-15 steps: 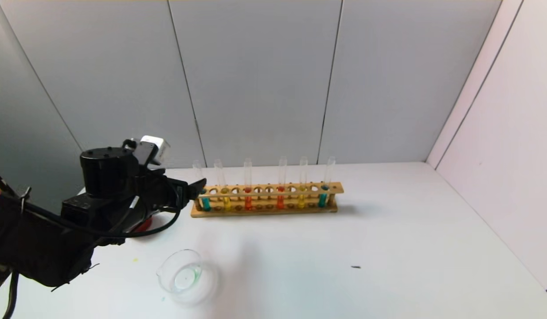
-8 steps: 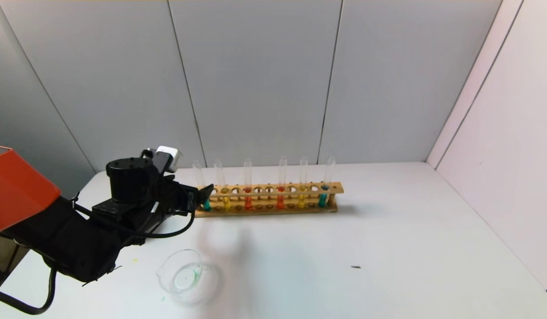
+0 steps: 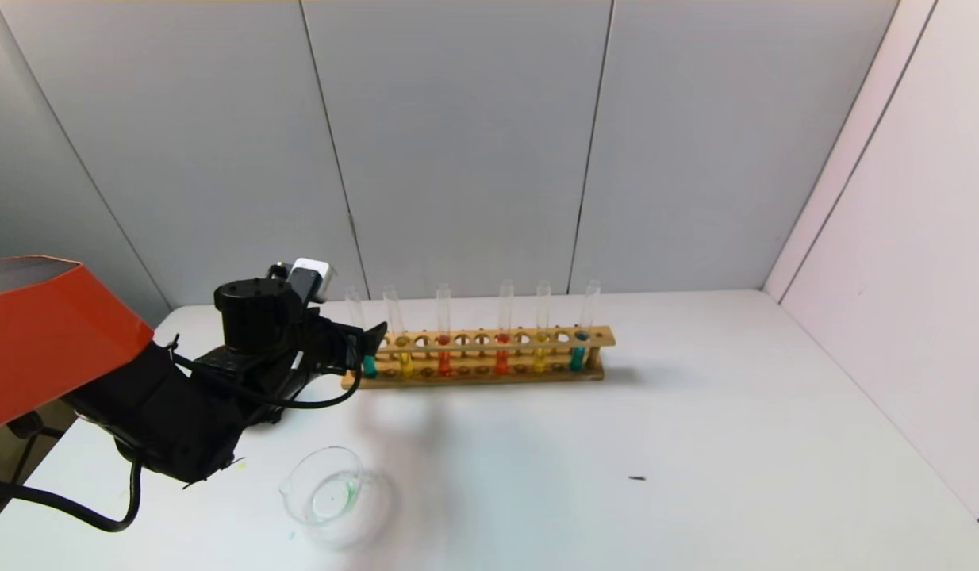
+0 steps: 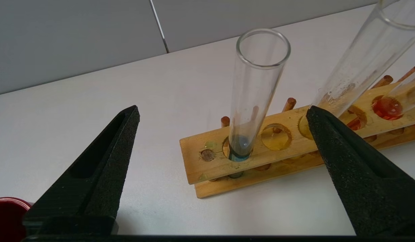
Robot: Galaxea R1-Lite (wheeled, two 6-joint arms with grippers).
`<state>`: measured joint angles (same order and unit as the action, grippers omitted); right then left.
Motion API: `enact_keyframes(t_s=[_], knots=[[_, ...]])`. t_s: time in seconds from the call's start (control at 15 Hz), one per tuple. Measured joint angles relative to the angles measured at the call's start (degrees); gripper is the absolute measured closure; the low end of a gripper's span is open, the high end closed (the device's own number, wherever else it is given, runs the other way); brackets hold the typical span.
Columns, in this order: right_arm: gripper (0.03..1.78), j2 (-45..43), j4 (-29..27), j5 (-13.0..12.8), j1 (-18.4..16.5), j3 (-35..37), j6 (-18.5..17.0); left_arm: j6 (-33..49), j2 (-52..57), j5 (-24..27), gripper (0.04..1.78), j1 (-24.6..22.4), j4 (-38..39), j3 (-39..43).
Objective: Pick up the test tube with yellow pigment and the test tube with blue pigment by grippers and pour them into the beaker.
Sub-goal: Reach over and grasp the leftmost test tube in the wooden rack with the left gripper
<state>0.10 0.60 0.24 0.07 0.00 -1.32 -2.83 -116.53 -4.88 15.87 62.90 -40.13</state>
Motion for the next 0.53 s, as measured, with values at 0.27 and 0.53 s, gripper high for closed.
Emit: enact_keyframes(t_s=[0.27,0.53], knots=[[0.07,0.0,0.0,-0.04,0.0,0.0,0.0,0.05,-0.61,0.0,0.08,-0.06,1.1,-0.57],[0.07,0.0,-0.02,-0.02,0.02,0.0,0.0,-0.06,-1.13,-0.18,0.26,-0.63,2.83,-0.52]])
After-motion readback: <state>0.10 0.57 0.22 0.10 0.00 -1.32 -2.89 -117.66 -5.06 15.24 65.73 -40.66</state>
